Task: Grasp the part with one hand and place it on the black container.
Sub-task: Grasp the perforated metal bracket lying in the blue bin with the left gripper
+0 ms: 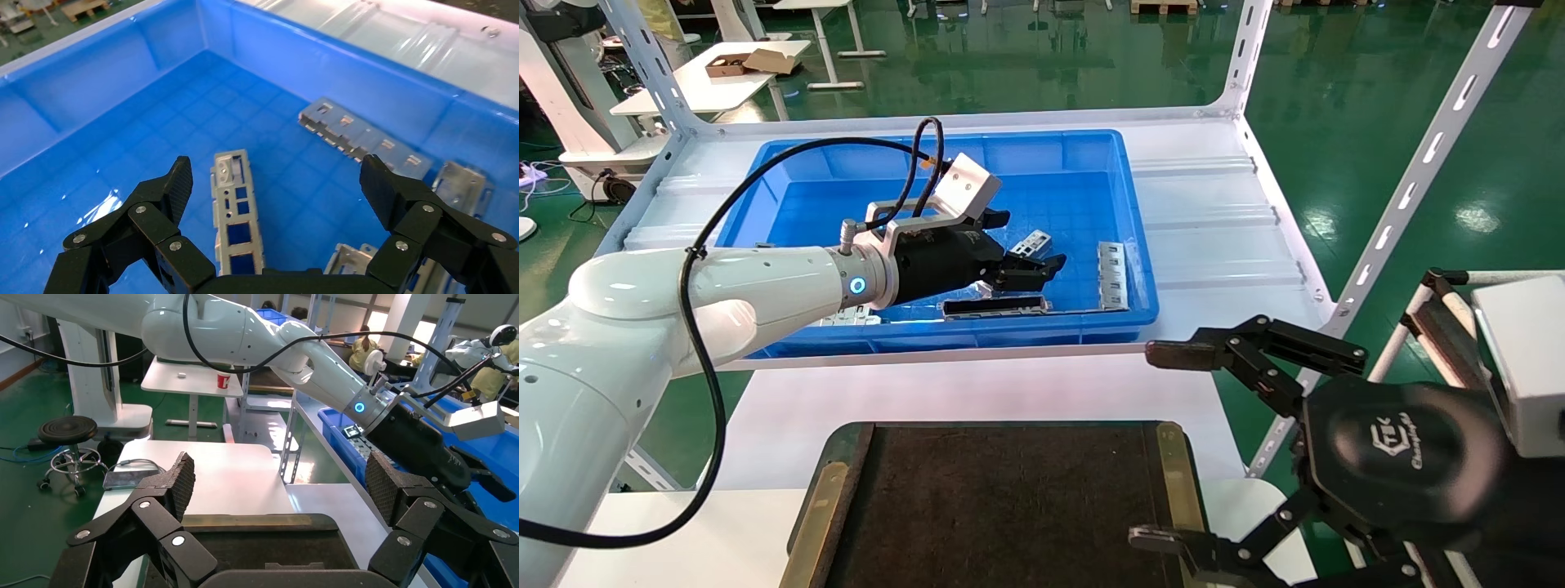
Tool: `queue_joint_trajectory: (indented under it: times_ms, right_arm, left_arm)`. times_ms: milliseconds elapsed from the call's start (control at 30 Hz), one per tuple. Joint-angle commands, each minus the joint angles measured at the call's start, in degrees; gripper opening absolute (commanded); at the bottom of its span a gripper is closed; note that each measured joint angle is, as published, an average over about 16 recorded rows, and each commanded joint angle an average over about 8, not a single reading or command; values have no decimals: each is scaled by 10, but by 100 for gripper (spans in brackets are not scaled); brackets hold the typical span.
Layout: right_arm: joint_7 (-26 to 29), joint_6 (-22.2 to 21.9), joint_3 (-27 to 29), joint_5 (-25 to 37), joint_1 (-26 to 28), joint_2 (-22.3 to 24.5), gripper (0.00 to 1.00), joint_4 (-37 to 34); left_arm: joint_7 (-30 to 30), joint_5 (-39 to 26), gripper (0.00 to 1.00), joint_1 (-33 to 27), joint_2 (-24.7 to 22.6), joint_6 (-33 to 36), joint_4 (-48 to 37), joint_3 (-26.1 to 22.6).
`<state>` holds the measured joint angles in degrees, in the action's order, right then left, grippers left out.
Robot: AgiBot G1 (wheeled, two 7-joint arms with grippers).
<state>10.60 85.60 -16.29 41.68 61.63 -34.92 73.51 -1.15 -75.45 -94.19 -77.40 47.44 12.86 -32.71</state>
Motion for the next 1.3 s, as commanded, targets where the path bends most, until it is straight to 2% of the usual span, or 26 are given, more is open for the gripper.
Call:
queue_joint_trajectory:
  times_ms: [33, 67, 233, 267, 300, 333, 1300]
  right_arm:
    - [0, 0, 0, 0, 0, 0, 83, 0]
    - [0, 0, 0, 0, 0, 0, 71, 0]
    - [0, 0, 0, 0, 0, 0, 10, 0]
    - [0, 0, 0, 0, 0, 0, 2, 0]
    - [0, 0, 0, 0, 0, 0, 0, 0]
    - [0, 0, 0, 0, 0, 0, 0, 0]
    - [-1, -1, -2, -1, 0, 1, 0, 0]
  left_arm:
    - [-5, 1, 99, -2, -6, -8, -13, -3]
    - [-3, 0, 91, -2, -7, -11, -15, -7]
    - [10, 2, 28, 1, -7, -22, -15, -26]
    - [12, 4, 16, 2, -7, -24, -14, -29]
    - [15, 5, 4, 2, -7, -26, -13, -32]
    - [18, 7, 0, 3, -7, -28, -13, -35]
    - [58, 64, 0, 18, -5, -61, -5, -106]
